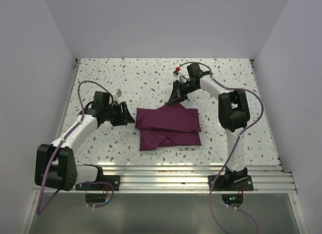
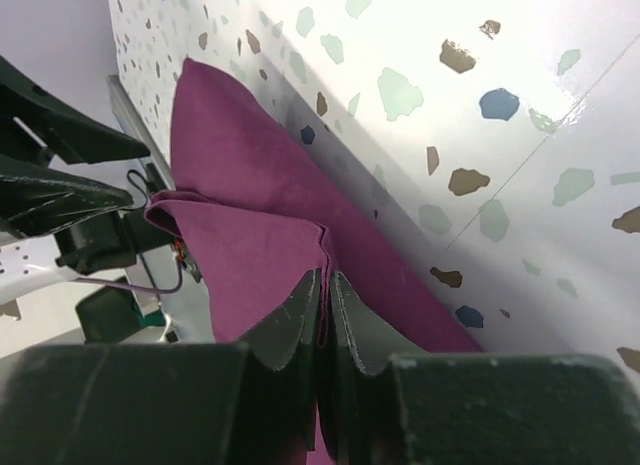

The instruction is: Prepare the surgical pack

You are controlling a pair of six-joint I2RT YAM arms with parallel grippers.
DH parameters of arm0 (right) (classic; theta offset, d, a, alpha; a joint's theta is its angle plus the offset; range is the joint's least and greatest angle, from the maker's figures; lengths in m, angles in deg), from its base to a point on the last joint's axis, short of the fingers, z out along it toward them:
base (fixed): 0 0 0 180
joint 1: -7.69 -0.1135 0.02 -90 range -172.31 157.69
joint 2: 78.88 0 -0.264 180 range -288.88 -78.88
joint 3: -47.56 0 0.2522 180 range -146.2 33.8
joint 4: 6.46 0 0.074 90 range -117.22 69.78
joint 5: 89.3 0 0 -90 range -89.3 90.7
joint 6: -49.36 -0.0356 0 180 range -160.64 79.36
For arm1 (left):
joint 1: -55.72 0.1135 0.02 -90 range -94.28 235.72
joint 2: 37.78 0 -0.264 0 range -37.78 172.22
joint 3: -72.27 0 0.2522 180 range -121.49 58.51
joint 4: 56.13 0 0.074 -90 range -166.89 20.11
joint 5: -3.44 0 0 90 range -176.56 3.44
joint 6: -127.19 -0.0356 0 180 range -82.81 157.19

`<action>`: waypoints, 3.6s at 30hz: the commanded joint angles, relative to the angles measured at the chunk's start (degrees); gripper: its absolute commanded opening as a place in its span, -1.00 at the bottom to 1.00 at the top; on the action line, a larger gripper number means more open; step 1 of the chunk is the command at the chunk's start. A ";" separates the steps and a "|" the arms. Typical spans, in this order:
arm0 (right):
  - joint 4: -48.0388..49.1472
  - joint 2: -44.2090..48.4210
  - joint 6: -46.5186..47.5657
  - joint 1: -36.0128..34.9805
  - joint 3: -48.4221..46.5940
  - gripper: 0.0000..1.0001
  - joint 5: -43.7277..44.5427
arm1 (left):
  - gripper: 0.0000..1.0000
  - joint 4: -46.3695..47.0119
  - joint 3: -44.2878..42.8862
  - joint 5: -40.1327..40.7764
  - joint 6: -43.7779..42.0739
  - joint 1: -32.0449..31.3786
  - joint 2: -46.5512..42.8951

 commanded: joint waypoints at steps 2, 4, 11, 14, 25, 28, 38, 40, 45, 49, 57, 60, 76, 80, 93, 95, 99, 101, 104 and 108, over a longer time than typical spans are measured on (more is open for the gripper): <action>-2.82 9.15 -1.72 0.22 -0.98 -0.86 -0.68 | 0.07 -1.30 -2.68 -0.04 0.30 1.26 0.07; -5.45 12.40 -1.38 -0.22 -0.28 -0.92 -1.02 | 0.07 -1.75 -3.04 -0.04 0.65 1.78 0.16; -13.19 22.16 1.08 -2.59 6.22 -0.95 0.47 | 0.04 -3.07 -4.36 -1.00 1.18 2.84 0.69; -16.62 25.32 3.10 -3.38 9.03 -0.97 1.70 | 0.04 -3.33 -4.45 -2.32 1.27 2.93 1.39; -17.41 34.99 2.76 -5.14 20.20 -0.97 3.02 | 0.03 -2.36 -4.71 -5.57 2.58 2.93 3.32; -17.77 36.49 2.50 -6.19 21.87 -0.96 3.63 | 0.03 -2.80 -4.97 -5.84 2.50 2.93 3.85; -15.74 41.41 -1.64 -12.96 33.73 -0.35 7.23 | 0.08 -3.07 -5.76 -6.54 2.23 3.10 5.17; -16.97 43.42 -1.64 -12.87 37.23 -0.15 9.24 | 0.12 -3.50 -6.90 -6.98 1.71 3.10 6.31; -18.20 48.26 -2.78 -12.52 37.17 0.40 16.19 | 0.22 -5.17 -8.40 -7.42 -0.05 3.37 8.16; -16.89 50.03 -6.11 -8.76 32.52 0.66 20.67 | 0.25 -6.14 -9.54 -7.51 -1.45 3.54 10.09; -15.83 44.50 -4.81 5.39 32.34 0.58 26.83 | 0.27 -4.40 -9.02 -11.37 -2.07 3.63 14.13; -14.87 41.86 -3.75 7.16 32.68 0.50 27.54 | 0.28 -2.03 -7.70 -15.14 -1.64 3.63 15.19; -7.66 34.04 -1.81 8.92 38.92 0.04 23.06 | -0.10 0.46 -1.81 -25.52 -3.57 3.54 18.88; -7.74 32.98 -1.55 8.84 38.49 -0.39 20.95 | -0.52 -0.60 -1.02 -27.80 -4.71 3.63 19.14; -13.28 32.71 0.56 14.02 31.02 -0.97 25.61 | -1.00 -6.14 -1.99 -19.46 -4.19 3.63 14.67; -13.81 33.32 0.56 14.02 31.36 -0.96 24.82 | -1.00 -5.97 -1.03 -19.20 -3.66 3.63 13.70; -14.43 34.64 0.39 14.02 35.84 -0.42 24.55 | -0.57 -5.97 1.79 -18.49 -3.39 3.63 13.78; -14.60 36.65 -0.14 14.02 37.86 -0.16 24.64 | -0.24 -6.32 2.84 -17.97 -3.39 3.63 13.70; -16.09 41.21 -1.28 13.93 41.38 0.20 26.66 | -0.04 -6.75 2.59 -16.65 -2.95 3.63 11.42; -17.59 47.98 -3.91 14.02 46.03 0.22 28.07 | -0.01 -8.25 -0.05 -11.21 -1.11 3.63 6.85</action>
